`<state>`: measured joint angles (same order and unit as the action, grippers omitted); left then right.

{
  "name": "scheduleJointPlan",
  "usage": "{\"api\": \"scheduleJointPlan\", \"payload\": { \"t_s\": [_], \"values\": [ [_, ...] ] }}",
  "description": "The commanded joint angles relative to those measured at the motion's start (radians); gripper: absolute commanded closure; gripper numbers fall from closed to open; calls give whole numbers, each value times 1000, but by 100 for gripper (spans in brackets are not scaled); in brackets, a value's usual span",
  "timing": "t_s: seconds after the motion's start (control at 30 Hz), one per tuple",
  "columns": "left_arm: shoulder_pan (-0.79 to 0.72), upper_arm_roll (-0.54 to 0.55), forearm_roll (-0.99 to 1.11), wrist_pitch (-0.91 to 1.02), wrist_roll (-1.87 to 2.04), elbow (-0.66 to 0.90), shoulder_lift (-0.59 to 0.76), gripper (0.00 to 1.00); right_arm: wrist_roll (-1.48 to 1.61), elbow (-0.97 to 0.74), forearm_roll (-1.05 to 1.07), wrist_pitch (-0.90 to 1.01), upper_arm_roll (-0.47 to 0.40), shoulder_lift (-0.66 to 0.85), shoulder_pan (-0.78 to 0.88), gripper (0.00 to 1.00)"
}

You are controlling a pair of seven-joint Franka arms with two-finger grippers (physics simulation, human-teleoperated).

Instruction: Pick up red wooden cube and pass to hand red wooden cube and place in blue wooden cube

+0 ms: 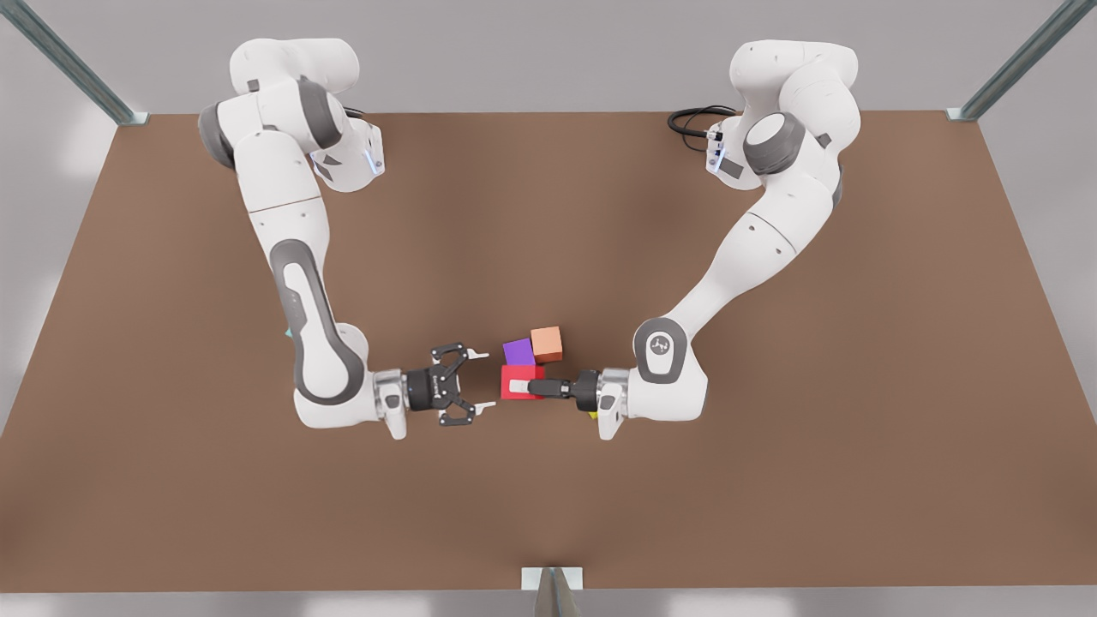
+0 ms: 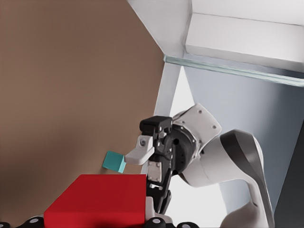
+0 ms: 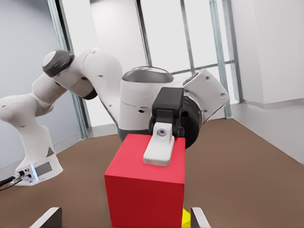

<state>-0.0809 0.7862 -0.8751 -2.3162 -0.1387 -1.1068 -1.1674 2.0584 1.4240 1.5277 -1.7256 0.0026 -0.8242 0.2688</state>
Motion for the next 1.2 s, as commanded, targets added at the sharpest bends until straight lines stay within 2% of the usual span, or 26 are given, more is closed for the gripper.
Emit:
{"api": "scheduleJointPlan", "payload": {
  "t_s": [0.0,0.7,0.87,1.03,1.07,1.13,1.17],
  "values": [
    [1,1,-15,-6,-90,-1,2,35,144,0,26,-37,0,0,4,0],
    [0,1,-15,-9,-88,-1,2,34,144,-2,95,-80,0,-18,49,0],
    [-36,1,-15,-72,-90,5,2,34,143,-11,121,-103,0,-33,75,0],
    [-36,1,-15,-72,-88,5,2,34,137,-31,123,-147,36,-47,75,3],
    [-36,1,-15,-72,-90,5,2,34,137,-31,123,-147,36,-47,75,8],
    [-36,1,-15,-72,-90,5,2,34,138,-31,123,-149,34,-47,75,50],
    [-36,1,-15,-72,-90,5,2,33,137,-31,123,-149,36,-47,75,50]
  ]
}}
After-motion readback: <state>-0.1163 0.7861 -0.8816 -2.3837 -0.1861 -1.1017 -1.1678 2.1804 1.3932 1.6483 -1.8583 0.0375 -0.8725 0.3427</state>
